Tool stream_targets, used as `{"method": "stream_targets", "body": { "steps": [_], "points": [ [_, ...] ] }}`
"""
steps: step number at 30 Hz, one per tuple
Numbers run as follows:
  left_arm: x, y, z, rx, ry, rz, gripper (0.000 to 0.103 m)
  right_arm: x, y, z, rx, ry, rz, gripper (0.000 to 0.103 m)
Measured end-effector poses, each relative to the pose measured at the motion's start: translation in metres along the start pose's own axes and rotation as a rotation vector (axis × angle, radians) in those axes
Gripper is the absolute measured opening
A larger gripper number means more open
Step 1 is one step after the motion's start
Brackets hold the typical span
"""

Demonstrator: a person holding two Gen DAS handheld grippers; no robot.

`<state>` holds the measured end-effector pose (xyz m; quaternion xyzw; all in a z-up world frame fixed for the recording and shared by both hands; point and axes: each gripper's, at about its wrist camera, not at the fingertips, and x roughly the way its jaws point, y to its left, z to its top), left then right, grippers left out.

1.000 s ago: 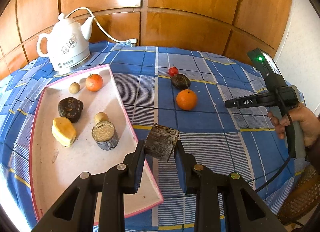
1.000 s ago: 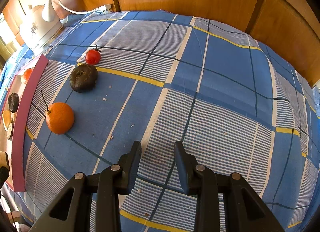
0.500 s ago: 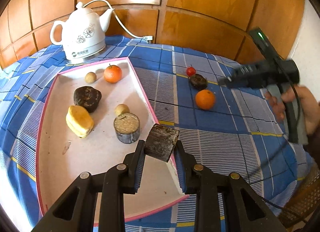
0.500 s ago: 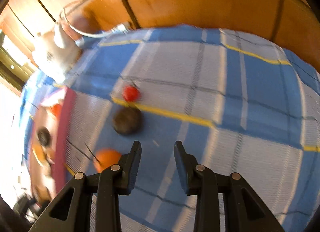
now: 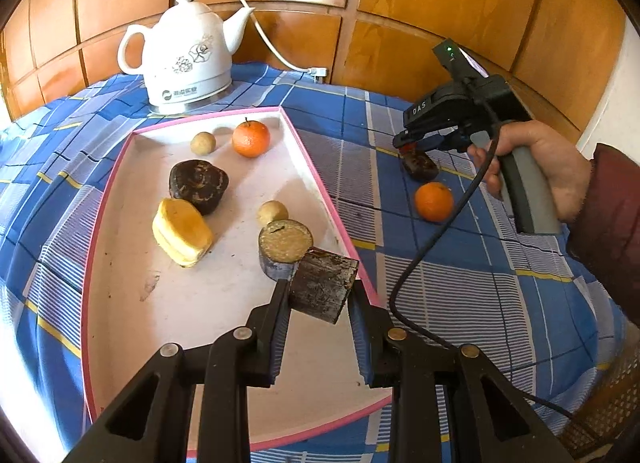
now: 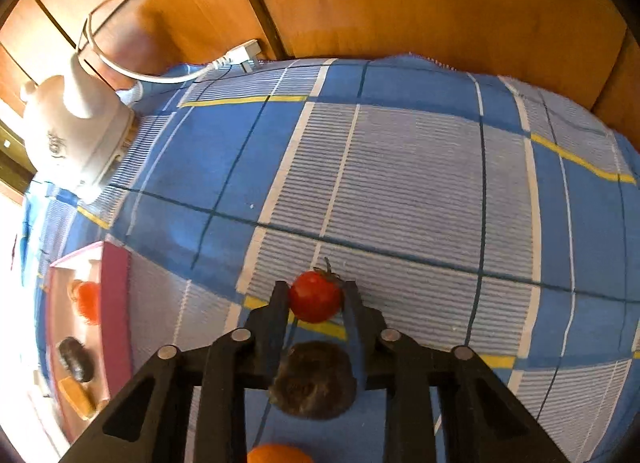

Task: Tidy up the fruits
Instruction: 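Hold the chunk over the tray with left while right grasps the red cherry tomato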

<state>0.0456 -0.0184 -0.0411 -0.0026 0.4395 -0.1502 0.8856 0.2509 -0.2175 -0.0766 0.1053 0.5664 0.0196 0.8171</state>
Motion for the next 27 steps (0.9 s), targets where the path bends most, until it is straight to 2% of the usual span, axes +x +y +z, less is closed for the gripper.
{"method": "stream_targets", "body": {
  "steps": [3, 7, 12, 17, 22, 27],
  "points": [
    [0.000, 0.002, 0.000, -0.003, -0.001, 0.005, 0.029, -0.009, 0.000, -0.001, -0.017, -0.027, -0.008, 0.025],
    [-0.002, 0.003, 0.002, -0.006, -0.009, 0.013, 0.029, -0.040, -0.013, -0.007, -0.020, -0.094, 0.007, 0.025],
    [-0.008, 0.006, 0.004, -0.012, -0.032, 0.035, 0.029, -0.072, -0.030, -0.037, -0.099, -0.103, -0.036, 0.026],
    [-0.017, 0.010, 0.007, -0.010, -0.067, 0.076, 0.029, -0.089, -0.049, -0.080, -0.139, -0.064, -0.044, 0.025],
    [-0.028, 0.010, 0.008, 0.008, -0.106, 0.139, 0.029, -0.077, -0.052, -0.124, -0.182, 0.012, -0.017, 0.025],
    [-0.043, 0.009, 0.009, 0.029, -0.155, 0.201, 0.029, -0.065, -0.044, -0.134, -0.214, 0.033, -0.009, 0.025]
  ]
}}
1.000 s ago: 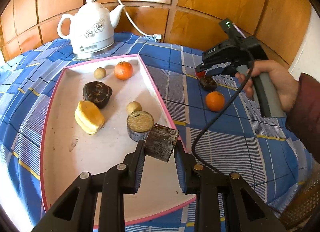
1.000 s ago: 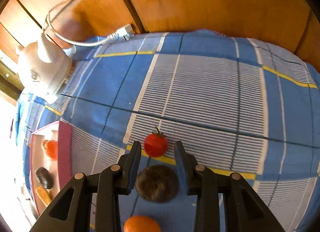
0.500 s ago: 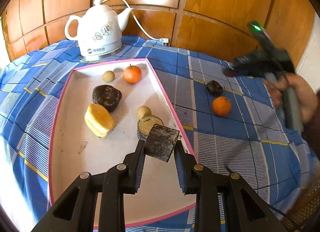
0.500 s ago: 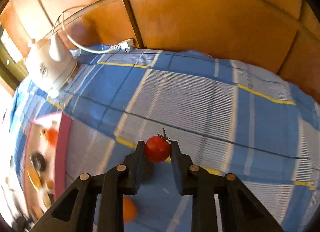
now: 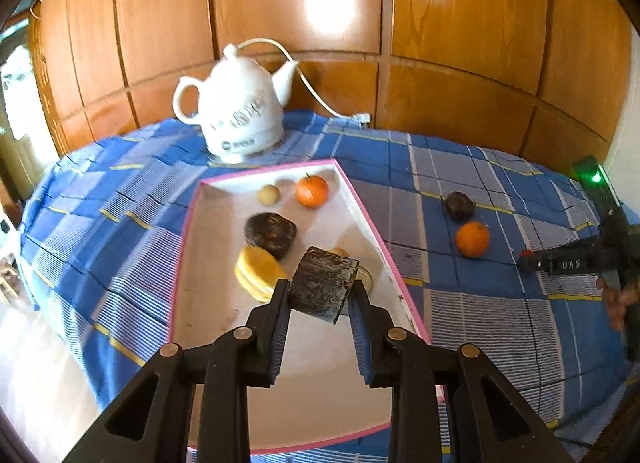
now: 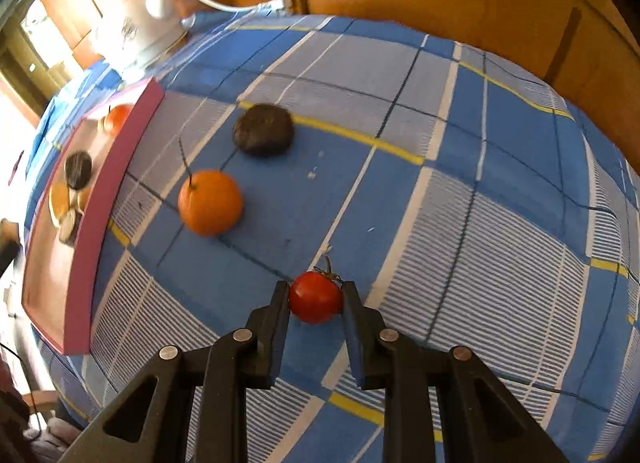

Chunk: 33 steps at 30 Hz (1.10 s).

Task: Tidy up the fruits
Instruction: 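Hold the chunk over the tray with left while right grasps the red cherry tomato, then lower the dark square chunk into the tray and open the left gripper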

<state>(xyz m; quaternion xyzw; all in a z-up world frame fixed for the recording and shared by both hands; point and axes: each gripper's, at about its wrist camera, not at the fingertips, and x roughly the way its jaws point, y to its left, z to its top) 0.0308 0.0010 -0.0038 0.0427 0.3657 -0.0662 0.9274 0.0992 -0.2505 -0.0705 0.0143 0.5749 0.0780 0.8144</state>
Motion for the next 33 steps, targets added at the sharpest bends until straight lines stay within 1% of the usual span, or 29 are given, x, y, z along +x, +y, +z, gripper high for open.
{"method": "stream_targets", "body": {
  "steps": [6, 13, 19, 24, 33],
  "points": [
    [-0.015, 0.002, 0.003, 0.009, -0.045, 0.033, 0.029, 0.002, -0.005, 0.000, 0.007, -0.010, 0.016, 0.025],
    [-0.032, 0.000, 0.009, 0.019, -0.105, 0.052, 0.029, 0.001, -0.005, -0.003, 0.005, -0.016, 0.015, 0.025],
    [-0.045, 0.003, 0.015, 0.016, -0.155, 0.087, 0.029, 0.002, -0.004, -0.002, 0.003, -0.017, 0.014, 0.026],
    [-0.047, 0.007, 0.017, 0.005, -0.163, 0.103, 0.029, 0.002, -0.004, -0.002, 0.002, -0.016, 0.014, 0.026],
    [-0.040, 0.014, 0.015, -0.015, -0.145, 0.125, 0.029, 0.002, -0.004, -0.002, 0.003, -0.016, 0.013, 0.026]
  ]
}}
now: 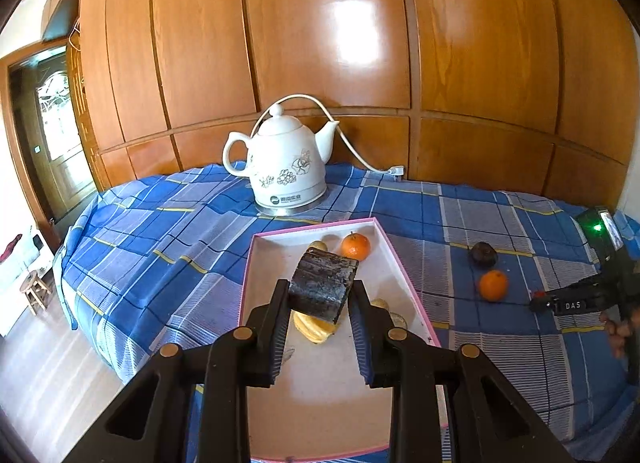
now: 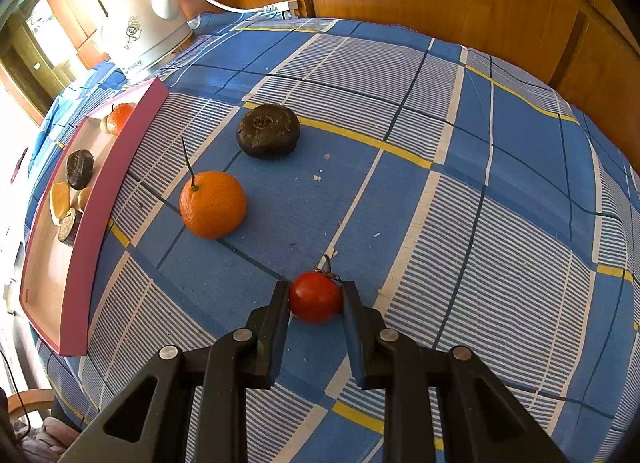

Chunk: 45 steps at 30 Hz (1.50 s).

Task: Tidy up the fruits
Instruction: 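Lower the dark square chunk into the tray and open the left gripper, then raise the left gripper away from the chunk in the tray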

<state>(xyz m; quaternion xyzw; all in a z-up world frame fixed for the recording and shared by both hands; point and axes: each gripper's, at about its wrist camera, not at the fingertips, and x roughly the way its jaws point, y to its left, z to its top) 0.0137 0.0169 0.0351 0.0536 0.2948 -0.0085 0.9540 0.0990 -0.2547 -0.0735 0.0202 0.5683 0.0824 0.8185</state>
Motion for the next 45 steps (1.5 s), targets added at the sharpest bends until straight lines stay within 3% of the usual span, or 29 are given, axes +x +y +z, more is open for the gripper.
{"method": "stream_targets", "body": {
  "steps": [3, 8, 13, 20, 27, 33, 36, 41, 45],
  "points": [
    [0.009, 0.005, -0.004, -0.017, 0.029, 0.003, 0.029, 0.000, 0.000, 0.001, -0.002, 0.000, -0.002, 0.025],
    [0.046, 0.023, -0.026, -0.091, 0.168, -0.002, 0.029, 0.000, 0.000, 0.001, -0.002, 0.001, -0.002, 0.026],
    [0.064, 0.038, -0.038, -0.159, 0.225, -0.025, 0.029, 0.000, 0.000, 0.001, -0.002, 0.001, -0.002, 0.026],
    [0.081, 0.048, -0.038, -0.193, 0.246, -0.011, 0.029, 0.000, 0.001, 0.002, -0.008, 0.001, -0.007, 0.025],
    [0.068, 0.073, -0.040, -0.270, 0.209, -0.023, 0.029, 0.000, 0.002, 0.002, -0.014, 0.002, -0.012, 0.025],
    [0.055, 0.085, -0.045, -0.271, 0.197, -0.017, 0.029, 0.001, 0.003, 0.003, -0.021, 0.003, -0.013, 0.026],
    [0.051, 0.083, -0.049, -0.263, 0.207, -0.048, 0.029, 0.001, 0.004, 0.003, -0.022, 0.003, -0.017, 0.026],
    [0.039, 0.068, -0.051, -0.193, 0.206, -0.163, 0.029, 0.001, 0.004, 0.003, -0.025, 0.004, -0.018, 0.026],
    [0.040, 0.051, -0.054, -0.132, 0.215, -0.166, 0.029, 0.001, 0.004, 0.002, -0.025, 0.003, -0.021, 0.026]
  ]
}}
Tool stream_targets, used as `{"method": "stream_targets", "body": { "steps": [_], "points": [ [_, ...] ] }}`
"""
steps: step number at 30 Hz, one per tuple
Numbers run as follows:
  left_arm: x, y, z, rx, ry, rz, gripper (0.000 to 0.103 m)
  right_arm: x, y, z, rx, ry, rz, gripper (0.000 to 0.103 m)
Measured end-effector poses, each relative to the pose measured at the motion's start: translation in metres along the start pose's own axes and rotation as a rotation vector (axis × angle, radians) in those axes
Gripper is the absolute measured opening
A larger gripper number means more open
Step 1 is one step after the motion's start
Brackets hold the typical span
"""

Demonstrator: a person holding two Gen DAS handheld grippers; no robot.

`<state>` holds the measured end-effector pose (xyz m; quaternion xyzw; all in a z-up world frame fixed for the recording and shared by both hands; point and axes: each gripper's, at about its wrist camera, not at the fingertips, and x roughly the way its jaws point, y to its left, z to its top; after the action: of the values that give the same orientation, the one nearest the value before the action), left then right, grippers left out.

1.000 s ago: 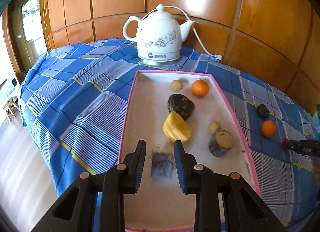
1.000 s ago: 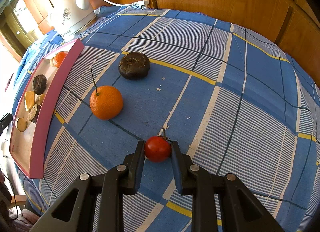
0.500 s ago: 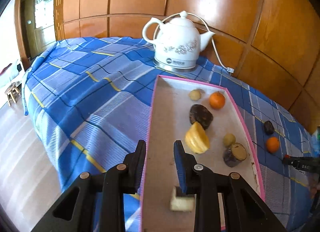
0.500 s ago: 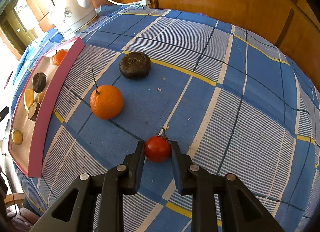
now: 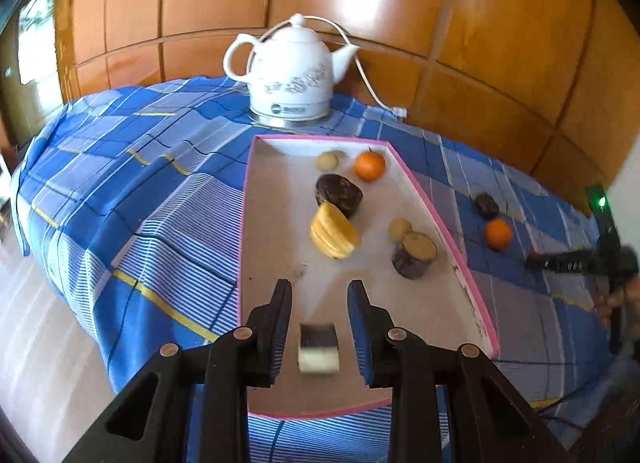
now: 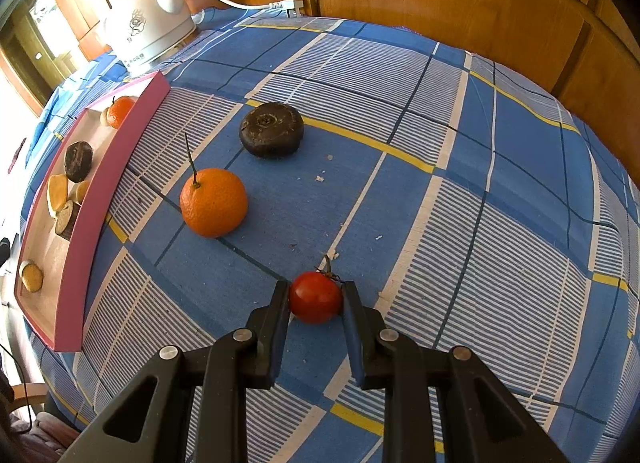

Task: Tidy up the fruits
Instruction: 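Raise the left gripper away from the chunk in the tray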

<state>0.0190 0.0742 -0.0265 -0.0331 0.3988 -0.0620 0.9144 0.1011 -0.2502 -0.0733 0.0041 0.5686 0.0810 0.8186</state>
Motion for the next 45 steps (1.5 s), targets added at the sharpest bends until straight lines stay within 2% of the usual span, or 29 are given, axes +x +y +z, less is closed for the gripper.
{"method": "stream_targets", "body": {
  "steps": [5, 10, 13, 16, 23, 25, 30, 45],
  "points": [
    [0.020, -0.015, 0.001, 0.029, 0.055, 0.044, 0.029, 0.000, 0.001, 0.000, -0.003, -0.001, -0.002, 0.026],
    [0.026, -0.035, 0.000, 0.106, 0.057, 0.037, 0.029, 0.000, 0.001, 0.000, -0.003, -0.002, -0.007, 0.026],
    [0.024, -0.038, -0.002, 0.117, 0.051, 0.034, 0.029, 0.000, 0.001, -0.001, -0.005, -0.004, -0.012, 0.026],
    [0.020, -0.033, -0.001, 0.101, 0.038, 0.058, 0.030, 0.000, 0.002, -0.001, -0.009, -0.005, -0.016, 0.026],
    [0.004, -0.012, 0.009, 0.003, -0.011, 0.131, 0.047, 0.000, 0.007, -0.001, -0.027, -0.001, -0.031, 0.025],
    [-0.002, -0.008, 0.012, -0.020, -0.028, 0.139, 0.048, -0.001, 0.008, -0.001, -0.028, -0.001, -0.035, 0.025],
    [-0.014, -0.008, 0.016, -0.025, -0.075, 0.150, 0.058, -0.003, 0.014, -0.001, -0.039, 0.002, -0.026, 0.025],
    [-0.020, -0.013, 0.015, -0.014, -0.091, 0.140, 0.059, 0.000, 0.068, -0.011, -0.127, 0.028, 0.062, 0.025]
  ]
}}
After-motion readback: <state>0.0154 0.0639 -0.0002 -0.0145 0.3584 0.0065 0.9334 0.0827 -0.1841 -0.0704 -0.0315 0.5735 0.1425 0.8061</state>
